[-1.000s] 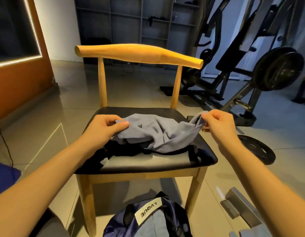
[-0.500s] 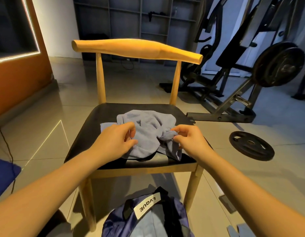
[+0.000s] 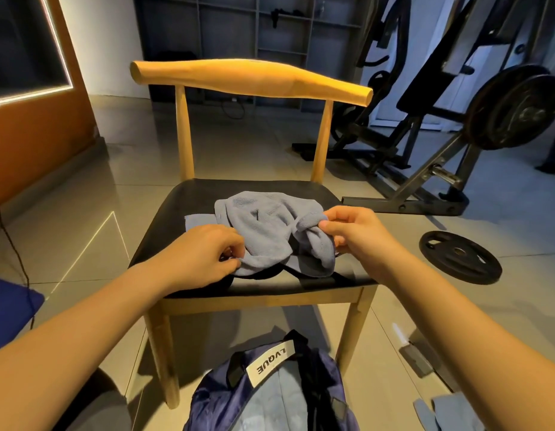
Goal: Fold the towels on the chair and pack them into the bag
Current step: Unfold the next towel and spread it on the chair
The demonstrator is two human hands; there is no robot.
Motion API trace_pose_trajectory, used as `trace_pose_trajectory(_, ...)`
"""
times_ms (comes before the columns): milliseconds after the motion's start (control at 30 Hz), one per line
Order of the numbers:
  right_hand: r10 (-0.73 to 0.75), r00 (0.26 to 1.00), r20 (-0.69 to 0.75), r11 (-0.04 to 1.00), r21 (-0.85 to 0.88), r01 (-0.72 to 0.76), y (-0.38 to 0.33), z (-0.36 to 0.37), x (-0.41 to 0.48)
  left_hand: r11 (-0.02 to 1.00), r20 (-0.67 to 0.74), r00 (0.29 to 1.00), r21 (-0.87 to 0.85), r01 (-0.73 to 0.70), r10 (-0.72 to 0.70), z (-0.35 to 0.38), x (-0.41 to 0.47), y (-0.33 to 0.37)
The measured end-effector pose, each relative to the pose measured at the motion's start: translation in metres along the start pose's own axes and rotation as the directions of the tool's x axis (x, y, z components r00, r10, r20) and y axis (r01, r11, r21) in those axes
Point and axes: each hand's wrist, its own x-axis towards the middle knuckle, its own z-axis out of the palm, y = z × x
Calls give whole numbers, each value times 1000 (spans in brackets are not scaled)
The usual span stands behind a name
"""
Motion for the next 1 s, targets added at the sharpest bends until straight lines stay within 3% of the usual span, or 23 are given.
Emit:
trace_pose_trajectory(133,-20,998,58,995,104,14,-5,-5,-5,947,-73,991,-311,86,-114,-3,3,5)
trace_pose_trajectory(233,-49,997,57,990,133,41,-9,-9,-5,864,-159,974,-500,59,-159,-10,6,20)
trace_pose_trajectory(333,-73,997,37,987,147,67,-12,-13,-5,807,-252,958,-589,-42,-134,-21,11,42)
trace_pose_trajectory(433,-128,990,-53,990,57,131,-17,-17,-6,811,-294,953,-573,-117,-70,-34,20,59)
trace_pose_trajectory(600,-193,971,-140,981,3,195,-23,-28,-12,765,-140,989,-632,-123,43,-55,50,86)
trace_pose_trajectory(733,-229,961,-158,972,13,234,-27,-35,-17,617,-131,988,-771,-155,84,-68,71,116)
trace_pose_trajectory(800,-232,962,-147,971,20,237,-29,-36,-19,670,-151,986,-726,-155,64,-63,81,119)
trace_pose_trajectory(900,-234,963,-135,971,20,239,-28,-35,-19,780,-78,997,-624,-43,-7,-45,89,105)
trace_pose_trajectory(1000,-229,968,-105,973,-16,228,-26,-30,-20,717,62,998,-696,39,6,-38,86,93)
